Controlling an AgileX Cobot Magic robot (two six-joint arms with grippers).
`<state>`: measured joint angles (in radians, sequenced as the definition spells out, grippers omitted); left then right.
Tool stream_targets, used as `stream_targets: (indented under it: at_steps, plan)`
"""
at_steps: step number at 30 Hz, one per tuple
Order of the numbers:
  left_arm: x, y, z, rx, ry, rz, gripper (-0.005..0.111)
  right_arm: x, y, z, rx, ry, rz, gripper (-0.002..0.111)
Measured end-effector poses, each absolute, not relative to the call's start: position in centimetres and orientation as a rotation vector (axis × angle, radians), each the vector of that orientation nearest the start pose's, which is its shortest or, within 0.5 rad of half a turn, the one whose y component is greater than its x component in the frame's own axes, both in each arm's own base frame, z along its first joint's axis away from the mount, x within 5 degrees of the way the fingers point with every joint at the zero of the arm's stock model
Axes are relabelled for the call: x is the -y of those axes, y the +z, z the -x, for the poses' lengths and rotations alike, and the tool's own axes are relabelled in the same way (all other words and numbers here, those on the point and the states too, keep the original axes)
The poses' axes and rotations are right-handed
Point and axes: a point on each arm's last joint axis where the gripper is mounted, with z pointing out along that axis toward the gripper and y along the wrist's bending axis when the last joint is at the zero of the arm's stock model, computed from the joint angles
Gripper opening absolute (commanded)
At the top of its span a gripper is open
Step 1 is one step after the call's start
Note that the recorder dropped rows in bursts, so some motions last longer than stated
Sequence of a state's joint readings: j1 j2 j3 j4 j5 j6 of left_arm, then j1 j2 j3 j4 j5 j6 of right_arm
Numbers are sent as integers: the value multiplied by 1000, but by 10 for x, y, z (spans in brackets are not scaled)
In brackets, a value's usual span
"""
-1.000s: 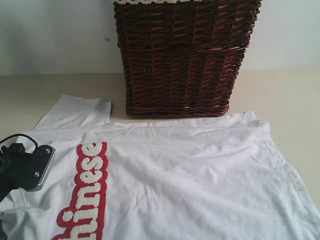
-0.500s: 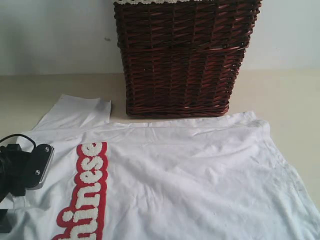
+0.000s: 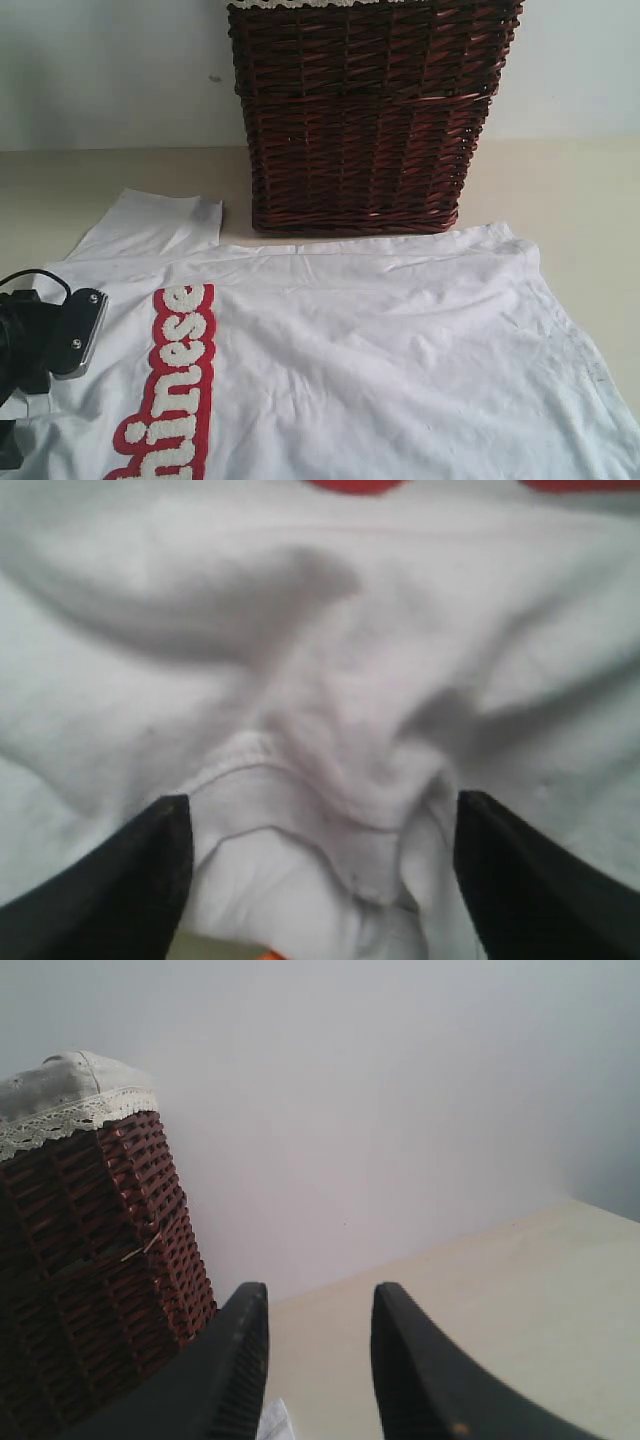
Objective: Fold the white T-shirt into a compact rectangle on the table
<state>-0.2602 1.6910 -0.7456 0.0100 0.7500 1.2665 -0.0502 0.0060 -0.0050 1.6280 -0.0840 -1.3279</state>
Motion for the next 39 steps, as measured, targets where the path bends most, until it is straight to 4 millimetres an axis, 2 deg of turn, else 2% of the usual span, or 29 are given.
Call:
stream_targets:
  at_steps: [15, 39]
  plan:
    - [65, 116, -248, -2239, -5, -2238, 72, 10, 214, -56, -1455, 140, -326, 35]
    - [65, 116, -249, -2206, -4, -2272, 72, 10, 214, -56, -1455, 140, -326, 35]
